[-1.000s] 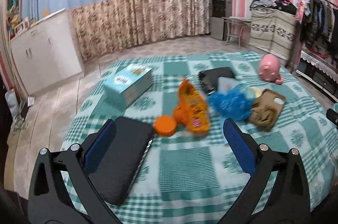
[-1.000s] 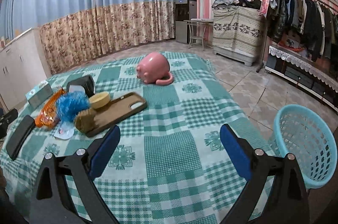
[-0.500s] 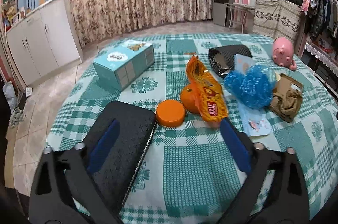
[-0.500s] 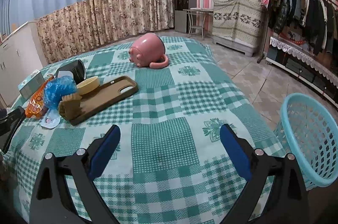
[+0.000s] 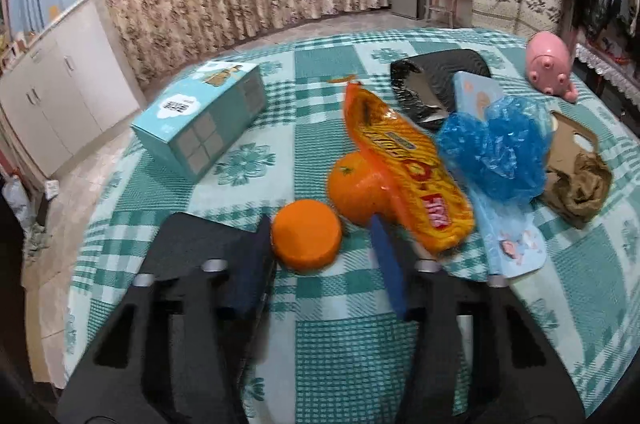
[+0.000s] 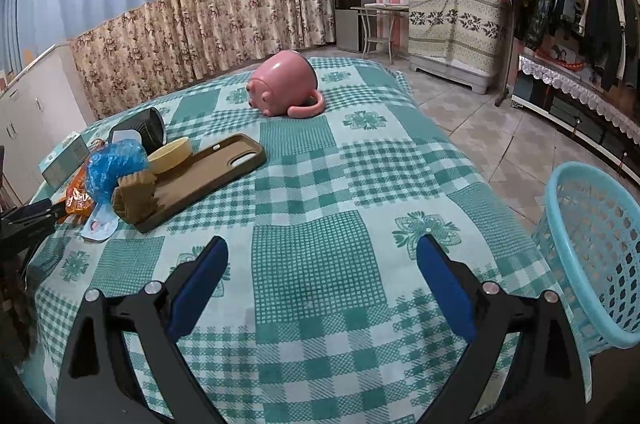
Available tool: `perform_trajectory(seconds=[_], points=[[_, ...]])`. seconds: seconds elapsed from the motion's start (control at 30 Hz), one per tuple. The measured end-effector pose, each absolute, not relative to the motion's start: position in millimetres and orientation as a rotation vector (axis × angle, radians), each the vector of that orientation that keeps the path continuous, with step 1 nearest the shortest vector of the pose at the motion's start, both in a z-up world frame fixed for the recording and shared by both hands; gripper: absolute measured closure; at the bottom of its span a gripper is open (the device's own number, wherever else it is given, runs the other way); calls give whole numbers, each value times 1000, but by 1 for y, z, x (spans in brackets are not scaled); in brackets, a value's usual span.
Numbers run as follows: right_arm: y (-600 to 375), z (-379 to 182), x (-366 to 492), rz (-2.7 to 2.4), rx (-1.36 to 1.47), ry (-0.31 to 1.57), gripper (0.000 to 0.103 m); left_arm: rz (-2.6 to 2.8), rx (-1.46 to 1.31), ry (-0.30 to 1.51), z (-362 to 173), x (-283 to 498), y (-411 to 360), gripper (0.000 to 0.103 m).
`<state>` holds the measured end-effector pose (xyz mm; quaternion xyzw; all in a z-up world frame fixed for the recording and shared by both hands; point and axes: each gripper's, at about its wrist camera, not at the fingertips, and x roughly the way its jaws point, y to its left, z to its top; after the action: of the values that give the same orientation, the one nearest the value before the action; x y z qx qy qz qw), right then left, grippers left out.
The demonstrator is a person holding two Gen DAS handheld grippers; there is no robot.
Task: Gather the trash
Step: 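Grasp the orange round lid with the left tool and lift it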
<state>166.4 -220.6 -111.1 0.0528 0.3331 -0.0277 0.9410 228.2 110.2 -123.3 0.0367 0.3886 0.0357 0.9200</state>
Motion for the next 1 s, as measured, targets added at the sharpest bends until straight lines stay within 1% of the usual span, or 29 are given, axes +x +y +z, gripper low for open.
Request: perform_trajectory(seconds=[0.17,0.43,0.57,0.67,0.87,1.0], points=[[-218,-115,169,-51,107,694,10,85,85,809,-127,216,98,69],[-216,-115,168,-48,109,694,10,74,-45,811,-125,225,126,69],[-216,-114,166,-45,112,692,10,50,-41,819,-125,213,119,75],[-217,-114,166,-47,116,694,10,55,-8,828,-127,204,114,75],[-216,-113,167,-32,128,686,10,61,-77,856,-132,220,129,76],[-215,-116,171,-10,135,701,10,104,-19,863,-133,231,122,76]])
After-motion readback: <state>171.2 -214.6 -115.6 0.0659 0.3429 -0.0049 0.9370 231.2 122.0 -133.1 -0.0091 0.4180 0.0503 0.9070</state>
